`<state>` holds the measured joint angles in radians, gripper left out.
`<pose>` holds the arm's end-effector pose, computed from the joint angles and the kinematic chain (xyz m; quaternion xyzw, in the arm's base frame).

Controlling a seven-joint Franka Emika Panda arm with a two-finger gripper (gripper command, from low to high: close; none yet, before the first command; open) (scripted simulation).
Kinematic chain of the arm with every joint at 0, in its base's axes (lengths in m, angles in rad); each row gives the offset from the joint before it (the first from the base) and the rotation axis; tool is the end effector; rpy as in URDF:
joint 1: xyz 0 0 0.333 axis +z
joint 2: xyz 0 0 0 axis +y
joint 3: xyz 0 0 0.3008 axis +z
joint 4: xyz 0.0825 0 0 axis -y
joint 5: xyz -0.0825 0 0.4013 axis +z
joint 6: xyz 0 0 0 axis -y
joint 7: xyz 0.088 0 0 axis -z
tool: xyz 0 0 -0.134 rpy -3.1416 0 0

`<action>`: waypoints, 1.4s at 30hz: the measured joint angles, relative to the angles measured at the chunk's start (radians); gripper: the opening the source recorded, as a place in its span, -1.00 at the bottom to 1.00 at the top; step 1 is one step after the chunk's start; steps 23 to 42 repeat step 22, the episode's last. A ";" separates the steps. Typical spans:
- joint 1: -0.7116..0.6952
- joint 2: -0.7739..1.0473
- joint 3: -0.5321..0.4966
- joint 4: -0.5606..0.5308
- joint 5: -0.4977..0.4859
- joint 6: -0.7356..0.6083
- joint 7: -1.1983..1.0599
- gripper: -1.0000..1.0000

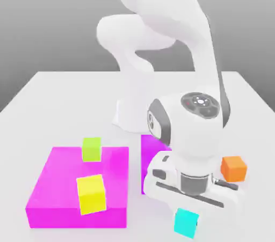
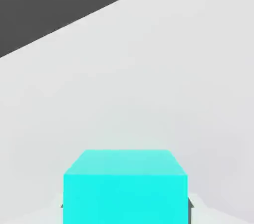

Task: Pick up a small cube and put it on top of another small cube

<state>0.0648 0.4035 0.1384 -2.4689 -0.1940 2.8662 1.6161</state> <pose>0.4544 0.1119 0.0801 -0.8147 0.5799 -0.0001 0.0014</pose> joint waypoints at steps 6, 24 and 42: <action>-0.083 -0.199 0.034 -0.034 0.087 -0.163 -0.117 -1.00; -0.323 -0.353 -0.099 -0.066 0.192 -0.280 -0.503 1.00; -0.323 -0.353 -0.099 -0.066 0.192 -0.280 -0.503 1.00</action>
